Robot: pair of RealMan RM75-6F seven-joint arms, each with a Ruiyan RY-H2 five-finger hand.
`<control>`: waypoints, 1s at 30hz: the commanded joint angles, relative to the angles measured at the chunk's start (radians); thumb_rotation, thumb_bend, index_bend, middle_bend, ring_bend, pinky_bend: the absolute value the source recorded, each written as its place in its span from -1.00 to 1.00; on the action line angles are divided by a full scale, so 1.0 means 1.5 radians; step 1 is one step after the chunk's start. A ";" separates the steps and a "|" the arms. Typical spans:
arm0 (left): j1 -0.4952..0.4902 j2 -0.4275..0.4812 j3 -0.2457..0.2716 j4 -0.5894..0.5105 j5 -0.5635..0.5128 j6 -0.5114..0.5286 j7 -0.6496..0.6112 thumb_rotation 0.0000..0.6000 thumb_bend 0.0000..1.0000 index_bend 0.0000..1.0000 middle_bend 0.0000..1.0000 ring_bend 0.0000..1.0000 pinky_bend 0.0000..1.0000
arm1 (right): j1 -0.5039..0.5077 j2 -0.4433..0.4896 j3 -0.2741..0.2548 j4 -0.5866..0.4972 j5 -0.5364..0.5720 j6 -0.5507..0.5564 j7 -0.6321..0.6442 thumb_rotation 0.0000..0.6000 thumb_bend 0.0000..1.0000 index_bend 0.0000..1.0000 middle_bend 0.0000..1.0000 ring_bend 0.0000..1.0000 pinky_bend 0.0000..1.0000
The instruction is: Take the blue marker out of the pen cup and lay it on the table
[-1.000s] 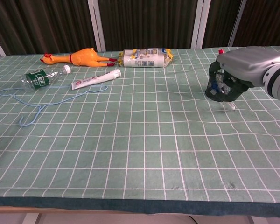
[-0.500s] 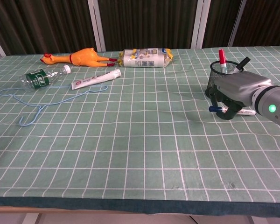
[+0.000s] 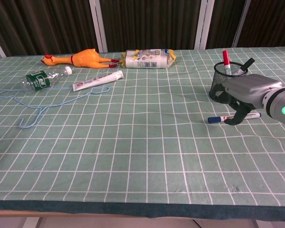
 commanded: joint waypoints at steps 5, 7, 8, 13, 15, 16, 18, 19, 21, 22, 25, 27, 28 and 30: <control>0.000 0.000 0.000 -0.001 -0.001 -0.001 0.002 1.00 -0.51 -0.65 -0.98 -1.00 -0.56 | -0.059 0.072 -0.034 -0.107 -0.207 0.109 0.118 1.00 -0.24 0.03 1.00 1.00 0.97; 0.000 -0.001 0.000 0.000 -0.001 0.000 0.003 1.00 -0.51 -0.65 -0.98 -1.00 -0.56 | -0.089 0.097 -0.056 -0.138 -0.283 0.176 0.126 1.00 -0.24 0.10 0.94 0.97 0.88; 0.000 -0.001 0.000 0.000 0.000 0.000 0.004 1.00 -0.51 -0.65 -0.98 -1.00 -0.56 | -0.103 0.107 -0.065 -0.151 -0.308 0.207 0.118 1.00 -0.24 0.11 0.87 0.91 0.80; 0.001 -0.003 0.000 -0.002 0.000 -0.002 0.015 1.00 -0.51 -0.65 -0.98 -1.00 -0.56 | -0.198 0.160 -0.111 -0.236 -0.370 0.350 0.047 1.00 -0.24 -0.02 0.19 0.24 0.38; 0.001 -0.003 0.000 -0.003 -0.001 -0.002 0.018 1.00 -0.51 -0.65 -0.98 -1.00 -0.56 | -0.229 0.173 -0.121 -0.253 -0.375 0.382 0.047 1.00 -0.25 -0.19 -0.11 -0.14 0.04; 0.001 -0.004 0.000 -0.004 -0.002 -0.002 0.021 1.00 -0.51 -0.65 -0.98 -1.00 -0.56 | -0.247 0.182 -0.126 -0.259 -0.375 0.397 0.054 1.00 -0.26 -0.25 -0.20 -0.25 -0.09; 0.002 -0.004 -0.001 -0.006 -0.003 -0.002 0.024 1.00 -0.52 -0.65 -0.98 -1.00 -0.56 | -0.276 0.197 -0.133 -0.263 -0.370 0.415 0.076 1.00 -0.28 -0.41 -0.41 -0.49 -0.40; 0.002 -0.005 -0.001 -0.006 -0.004 -0.002 0.026 1.00 -0.52 -0.65 -0.98 -1.00 -0.56 | -0.286 0.202 -0.134 -0.262 -0.370 0.421 0.089 1.00 -0.28 -0.49 -0.50 -0.59 -0.53; 0.003 -0.005 0.000 -0.007 -0.005 -0.004 0.029 1.00 -0.52 -0.65 -0.98 -1.00 -0.56 | -0.303 0.208 -0.134 -0.253 -0.368 0.427 0.117 1.00 -0.28 -0.60 -0.61 -0.74 -0.65; 0.003 -0.006 0.000 -0.008 -0.005 -0.005 0.032 1.00 -0.52 -0.65 -0.98 -1.00 -0.56 | -0.311 0.212 -0.134 -0.246 -0.366 0.426 0.135 1.00 -0.28 -0.62 -0.64 -0.77 -0.66; 0.002 -0.007 0.000 -0.010 -0.007 -0.008 0.039 1.00 -0.52 -0.65 -0.98 -1.00 -0.56 | -0.324 0.219 -0.131 -0.228 -0.370 0.413 0.191 1.00 -0.28 -0.66 -0.68 -0.81 -0.67; 0.001 -0.008 -0.001 -0.012 -0.007 -0.011 0.043 1.00 -0.52 -0.65 -0.98 -1.00 -0.56 | -0.328 0.223 -0.129 -0.220 -0.375 0.400 0.220 1.00 -0.28 -0.66 -0.68 -0.81 -0.67; 0.000 -0.008 -0.001 -0.012 -0.008 -0.012 0.045 1.00 -0.52 -0.65 -0.98 -1.00 -0.56 | -0.329 0.224 -0.127 -0.217 -0.377 0.396 0.227 1.00 -0.28 -0.66 -0.68 -0.81 -0.67; -0.001 -0.009 -0.001 -0.013 -0.007 -0.014 0.046 1.00 -0.52 -0.65 -0.98 -1.00 -0.56 | -0.331 0.226 -0.125 -0.213 -0.383 0.388 0.233 1.00 -0.29 -0.66 -0.68 -0.81 -0.67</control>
